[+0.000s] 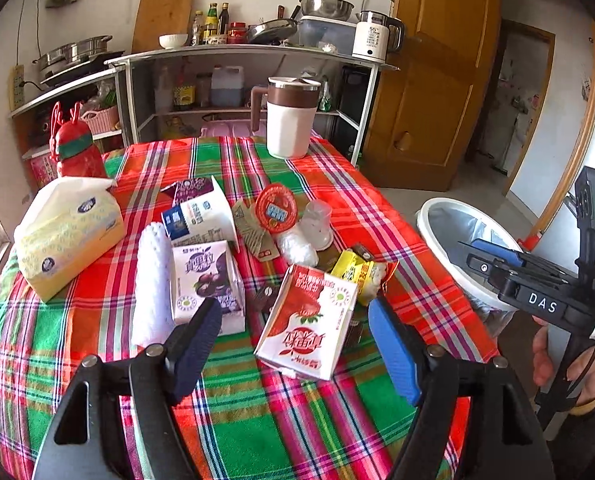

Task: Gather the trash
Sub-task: 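Move both open grippers back over the table items, then grasp the strawberry milk carton with the left gripper while the right gripper grasps the yellow snack wrapper, then carry the carton and wrapper over the bin and open both grippers, then move both open grippers back over the table items, then grasp the second white foam net with the left gripper while the right gripper grasps a brown snack wrapper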

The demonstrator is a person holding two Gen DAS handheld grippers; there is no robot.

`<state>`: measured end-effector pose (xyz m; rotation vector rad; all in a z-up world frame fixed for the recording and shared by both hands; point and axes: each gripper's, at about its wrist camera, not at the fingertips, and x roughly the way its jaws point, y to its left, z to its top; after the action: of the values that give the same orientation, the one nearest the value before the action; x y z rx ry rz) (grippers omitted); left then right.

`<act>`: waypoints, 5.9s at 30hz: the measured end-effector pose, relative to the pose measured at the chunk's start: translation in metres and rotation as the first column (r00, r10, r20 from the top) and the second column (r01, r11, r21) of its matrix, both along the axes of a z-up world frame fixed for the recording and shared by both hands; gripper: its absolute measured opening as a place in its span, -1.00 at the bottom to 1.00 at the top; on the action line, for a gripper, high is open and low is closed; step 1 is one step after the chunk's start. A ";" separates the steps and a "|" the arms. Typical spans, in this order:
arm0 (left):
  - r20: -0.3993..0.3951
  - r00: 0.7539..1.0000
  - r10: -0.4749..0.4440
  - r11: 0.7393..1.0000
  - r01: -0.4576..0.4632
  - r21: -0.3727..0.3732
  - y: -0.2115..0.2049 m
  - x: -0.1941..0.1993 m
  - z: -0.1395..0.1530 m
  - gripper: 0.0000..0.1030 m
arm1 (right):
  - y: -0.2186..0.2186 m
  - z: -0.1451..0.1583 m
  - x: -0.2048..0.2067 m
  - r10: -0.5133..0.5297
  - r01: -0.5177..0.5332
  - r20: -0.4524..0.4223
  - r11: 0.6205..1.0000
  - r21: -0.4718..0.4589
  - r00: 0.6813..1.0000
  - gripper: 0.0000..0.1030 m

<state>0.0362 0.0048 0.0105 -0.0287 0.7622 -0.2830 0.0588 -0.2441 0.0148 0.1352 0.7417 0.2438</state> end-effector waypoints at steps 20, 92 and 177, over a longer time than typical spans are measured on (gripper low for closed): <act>-0.090 0.992 -0.090 0.996 0.089 -0.013 -0.010 0.012 -0.035 0.51 | 0.058 -0.042 0.038 0.116 -0.113 -0.153 0.993 0.029 0.981 0.04; -0.117 0.903 -0.413 0.911 0.411 -0.049 -0.242 0.056 -0.011 0.11 | -0.180 -0.016 -0.016 -0.286 0.288 -0.076 0.957 0.018 0.955 -0.71; -0.164 0.961 0.224 0.973 -0.231 -0.028 0.105 0.058 -0.054 0.43 | 0.128 -0.050 0.022 0.319 -0.336 -0.158 0.936 -0.099 0.934 -0.13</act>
<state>0.0940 0.1098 -0.0437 -0.1845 0.9027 -0.0796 0.0806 -0.1165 -0.0350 -0.0944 0.9168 0.5100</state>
